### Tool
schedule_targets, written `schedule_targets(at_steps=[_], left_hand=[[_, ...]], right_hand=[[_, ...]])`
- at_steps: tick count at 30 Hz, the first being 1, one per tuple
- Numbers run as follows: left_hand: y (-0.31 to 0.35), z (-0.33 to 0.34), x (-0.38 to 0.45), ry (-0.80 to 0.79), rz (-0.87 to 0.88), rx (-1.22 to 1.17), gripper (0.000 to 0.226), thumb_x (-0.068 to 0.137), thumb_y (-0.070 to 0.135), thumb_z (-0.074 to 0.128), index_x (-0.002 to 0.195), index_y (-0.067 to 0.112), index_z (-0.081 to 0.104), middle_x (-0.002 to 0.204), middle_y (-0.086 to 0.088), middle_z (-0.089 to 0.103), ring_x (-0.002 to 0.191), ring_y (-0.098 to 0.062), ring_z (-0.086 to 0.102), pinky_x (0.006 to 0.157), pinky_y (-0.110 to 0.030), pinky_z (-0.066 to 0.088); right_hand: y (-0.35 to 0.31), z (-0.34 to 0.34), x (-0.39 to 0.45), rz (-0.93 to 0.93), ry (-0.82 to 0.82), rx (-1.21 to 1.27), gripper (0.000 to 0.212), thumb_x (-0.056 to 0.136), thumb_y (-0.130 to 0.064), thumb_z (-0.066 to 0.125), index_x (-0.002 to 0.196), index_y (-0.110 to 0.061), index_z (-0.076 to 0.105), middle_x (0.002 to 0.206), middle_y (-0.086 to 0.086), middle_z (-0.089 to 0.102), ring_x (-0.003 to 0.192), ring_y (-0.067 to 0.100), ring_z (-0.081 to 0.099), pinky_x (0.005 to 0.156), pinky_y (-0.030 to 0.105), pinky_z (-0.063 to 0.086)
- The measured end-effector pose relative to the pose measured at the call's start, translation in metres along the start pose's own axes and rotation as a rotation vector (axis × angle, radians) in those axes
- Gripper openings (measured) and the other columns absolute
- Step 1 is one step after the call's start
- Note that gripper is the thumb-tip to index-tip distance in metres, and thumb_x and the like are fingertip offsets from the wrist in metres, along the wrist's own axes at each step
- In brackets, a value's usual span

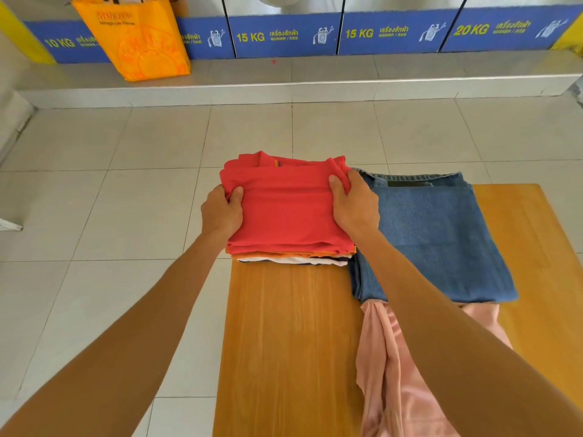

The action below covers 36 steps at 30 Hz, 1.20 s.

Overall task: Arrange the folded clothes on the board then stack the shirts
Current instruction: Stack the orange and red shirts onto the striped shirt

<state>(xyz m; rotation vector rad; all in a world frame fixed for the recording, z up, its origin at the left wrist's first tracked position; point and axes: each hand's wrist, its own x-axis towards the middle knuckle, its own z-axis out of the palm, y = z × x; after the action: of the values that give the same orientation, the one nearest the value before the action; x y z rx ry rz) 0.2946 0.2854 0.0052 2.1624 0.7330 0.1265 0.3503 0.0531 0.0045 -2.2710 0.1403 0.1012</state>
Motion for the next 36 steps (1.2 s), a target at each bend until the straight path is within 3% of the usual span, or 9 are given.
schedule_targets(at_steps=[7, 11, 15, 20, 22, 28, 32, 36], left_hand=[[0.022, -0.005, -0.006, 0.088, 0.102, 0.000, 0.037, 0.103, 0.035, 0.045, 0.117, 0.004, 0.057, 0.104, -0.003, 0.058, 0.091, -0.018, 0.053, 0.079, -0.029, 0.040], [0.010, 0.006, -0.010, 0.061, 0.043, 0.020, 0.038, 0.103, 0.034, 0.044, 0.114, 0.001, 0.057, 0.110, -0.016, 0.064, 0.100, -0.034, 0.059, 0.079, -0.032, 0.038], [0.011, 0.005, -0.019, 0.043, -0.016, 0.018, 0.041, 0.102, 0.038, 0.043, 0.116, 0.001, 0.054, 0.102, -0.007, 0.058, 0.088, -0.023, 0.052, 0.076, -0.032, 0.039], [0.013, -0.011, -0.027, -0.008, -0.103, -0.031, 0.045, 0.100, 0.039, 0.049, 0.133, 0.008, 0.047, 0.122, -0.010, 0.059, 0.104, -0.029, 0.057, 0.086, -0.039, 0.047], [0.007, -0.017, -0.042, 0.003, -0.129, -0.065, 0.044, 0.100, 0.037, 0.049, 0.135, 0.010, 0.046, 0.128, -0.012, 0.059, 0.102, -0.025, 0.057, 0.087, -0.038, 0.049], [-0.018, -0.032, -0.117, 0.070, -0.215, -0.168, 0.040, 0.099, 0.033, 0.053, 0.134, 0.014, 0.046, 0.127, -0.007, 0.057, 0.100, -0.019, 0.051, 0.082, -0.034, 0.046], [-0.034, -0.035, -0.180, -0.027, -0.249, -0.206, 0.034, 0.097, 0.032, 0.055, 0.129, 0.020, 0.050, 0.122, -0.001, 0.059, 0.104, -0.021, 0.057, 0.087, -0.039, 0.051], [-0.042, -0.039, -0.239, -0.172, -0.200, -0.248, 0.022, 0.098, 0.032, 0.054, 0.119, 0.028, 0.057, 0.118, 0.000, 0.063, 0.111, -0.020, 0.059, 0.088, -0.033, 0.049]], right_hand=[[-0.004, -0.009, 0.001, -0.034, 0.074, 0.068, 0.043, 0.098, -0.059, 0.042, 0.113, -0.022, 0.057, 0.104, 0.001, 0.068, 0.099, 0.028, 0.064, 0.081, 0.050, 0.053], [0.004, -0.006, 0.001, 0.006, 0.007, 0.024, 0.064, 0.093, -0.068, 0.045, 0.136, -0.021, 0.052, 0.119, 0.004, 0.067, 0.112, 0.031, 0.062, 0.084, 0.047, 0.053], [0.001, -0.005, -0.002, 0.047, -0.018, -0.035, 0.069, 0.093, -0.068, 0.046, 0.144, -0.021, 0.044, 0.122, 0.007, 0.066, 0.114, 0.033, 0.062, 0.083, 0.047, 0.051], [0.002, -0.016, -0.009, 0.070, -0.048, -0.070, 0.058, 0.095, -0.060, 0.049, 0.127, -0.012, 0.052, 0.112, 0.010, 0.067, 0.103, 0.034, 0.064, 0.071, 0.040, 0.049], [0.006, -0.024, -0.019, 0.065, -0.042, -0.071, 0.051, 0.096, -0.055, 0.052, 0.122, -0.011, 0.053, 0.111, 0.010, 0.066, 0.100, 0.032, 0.064, 0.070, 0.040, 0.050], [0.022, -0.051, -0.080, 0.055, 0.077, 0.006, 0.034, 0.096, -0.044, 0.056, 0.118, -0.018, 0.057, 0.111, 0.005, 0.064, 0.097, 0.023, 0.063, 0.079, 0.045, 0.056], [0.029, -0.065, -0.138, 0.043, 0.094, 0.065, 0.024, 0.096, -0.038, 0.059, 0.112, -0.020, 0.059, 0.107, 0.000, 0.064, 0.091, 0.016, 0.061, 0.078, 0.037, 0.053], [0.036, -0.074, -0.206, 0.063, 0.058, 0.116, 0.024, 0.095, -0.032, 0.061, 0.115, -0.018, 0.061, 0.103, -0.003, 0.066, 0.089, 0.014, 0.062, 0.077, 0.031, 0.050]])
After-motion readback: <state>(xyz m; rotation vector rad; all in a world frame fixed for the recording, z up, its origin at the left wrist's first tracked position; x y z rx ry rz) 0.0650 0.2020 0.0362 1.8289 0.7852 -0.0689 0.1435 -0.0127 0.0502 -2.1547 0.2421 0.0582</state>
